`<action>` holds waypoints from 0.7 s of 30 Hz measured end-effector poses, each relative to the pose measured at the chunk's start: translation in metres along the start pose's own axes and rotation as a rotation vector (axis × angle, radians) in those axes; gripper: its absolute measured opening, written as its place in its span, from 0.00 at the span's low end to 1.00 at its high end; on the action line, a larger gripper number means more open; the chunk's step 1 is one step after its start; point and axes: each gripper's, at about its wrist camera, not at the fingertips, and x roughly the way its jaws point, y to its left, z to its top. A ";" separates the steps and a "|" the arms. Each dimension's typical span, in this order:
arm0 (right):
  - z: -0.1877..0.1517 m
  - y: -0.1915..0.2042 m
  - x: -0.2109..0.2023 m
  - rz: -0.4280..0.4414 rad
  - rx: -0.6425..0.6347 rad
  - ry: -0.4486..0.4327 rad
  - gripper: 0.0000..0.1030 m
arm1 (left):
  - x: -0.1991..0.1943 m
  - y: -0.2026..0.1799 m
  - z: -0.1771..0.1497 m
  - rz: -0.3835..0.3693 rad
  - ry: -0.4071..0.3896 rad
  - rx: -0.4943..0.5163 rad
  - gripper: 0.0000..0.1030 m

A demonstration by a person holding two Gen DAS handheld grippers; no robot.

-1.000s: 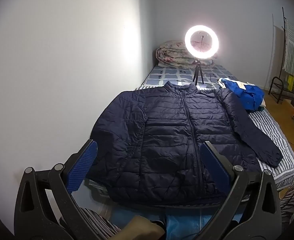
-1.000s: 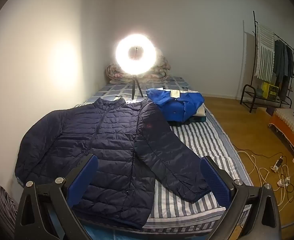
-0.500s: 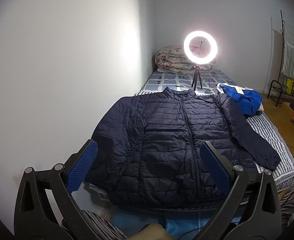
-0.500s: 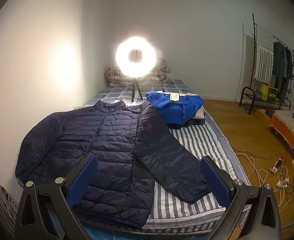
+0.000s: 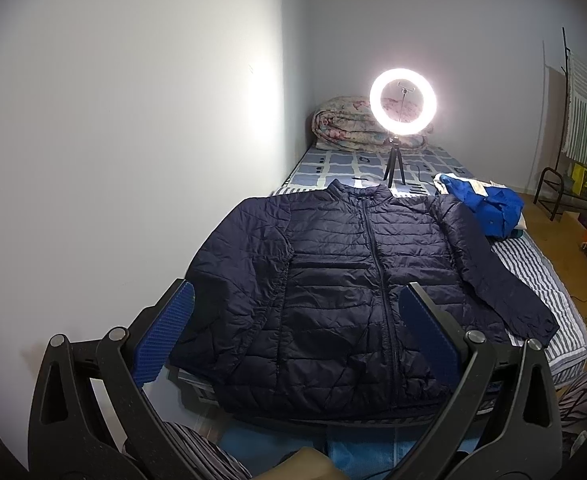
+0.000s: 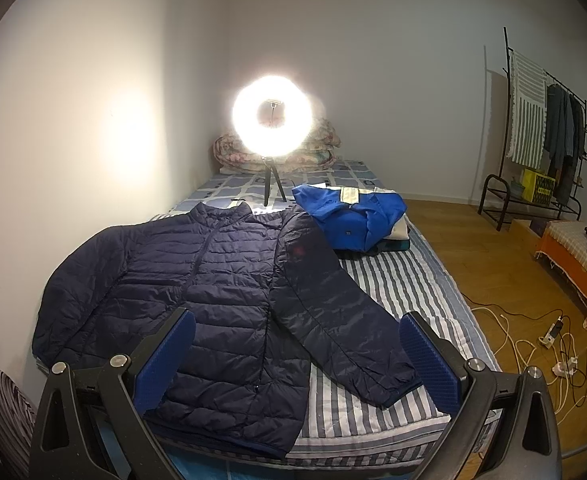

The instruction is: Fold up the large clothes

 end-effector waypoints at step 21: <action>0.003 0.004 0.000 0.004 0.003 -0.001 1.00 | 0.001 0.001 -0.002 -0.002 -0.002 -0.002 1.00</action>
